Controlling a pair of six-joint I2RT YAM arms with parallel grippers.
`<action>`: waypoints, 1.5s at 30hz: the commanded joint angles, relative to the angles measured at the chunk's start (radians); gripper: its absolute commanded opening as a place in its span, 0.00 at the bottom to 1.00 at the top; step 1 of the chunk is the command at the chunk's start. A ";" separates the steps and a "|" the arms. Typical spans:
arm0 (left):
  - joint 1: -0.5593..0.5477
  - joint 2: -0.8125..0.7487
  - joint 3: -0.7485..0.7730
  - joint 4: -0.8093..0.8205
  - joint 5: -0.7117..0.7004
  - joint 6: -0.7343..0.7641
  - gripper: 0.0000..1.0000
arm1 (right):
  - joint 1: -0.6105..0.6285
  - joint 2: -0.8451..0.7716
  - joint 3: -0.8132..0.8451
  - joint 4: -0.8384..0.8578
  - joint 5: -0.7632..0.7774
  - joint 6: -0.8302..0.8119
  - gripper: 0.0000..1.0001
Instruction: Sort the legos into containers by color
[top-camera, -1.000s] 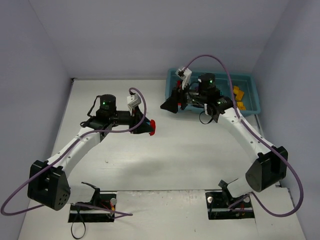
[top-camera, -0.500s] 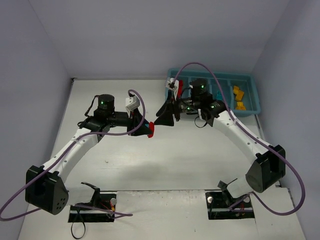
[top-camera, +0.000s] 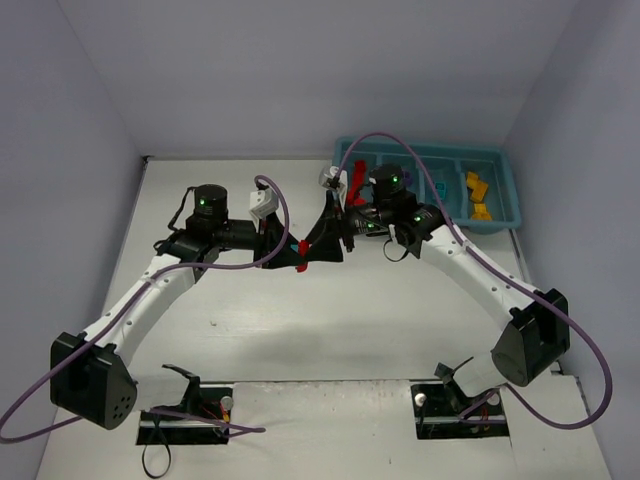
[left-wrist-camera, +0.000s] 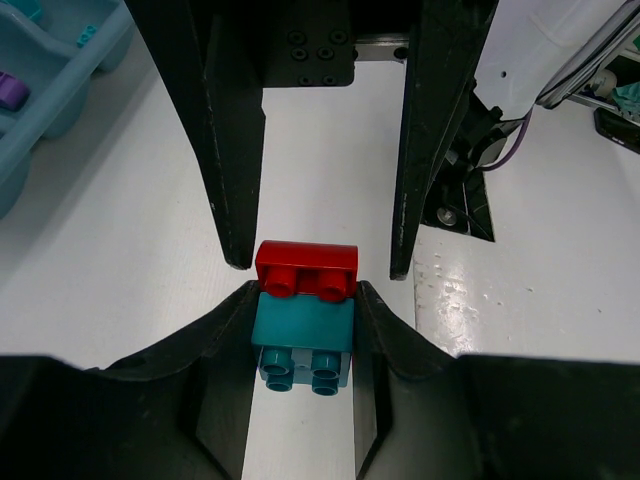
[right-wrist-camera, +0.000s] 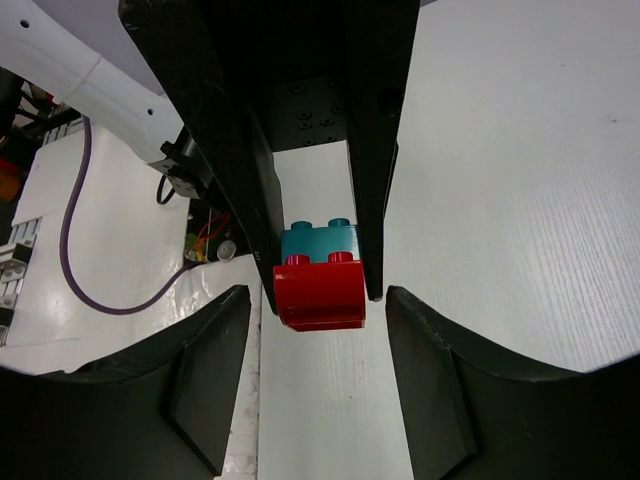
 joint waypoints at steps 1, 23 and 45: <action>0.000 -0.005 0.059 0.052 0.045 0.006 0.14 | 0.012 -0.001 0.018 0.043 -0.015 -0.020 0.51; 0.026 0.008 0.093 -0.142 0.065 0.130 0.44 | 0.027 0.014 0.012 0.021 0.000 -0.063 0.00; 0.043 0.062 0.139 -0.264 0.134 0.222 0.00 | 0.017 0.019 -0.008 -0.019 -0.026 -0.095 0.00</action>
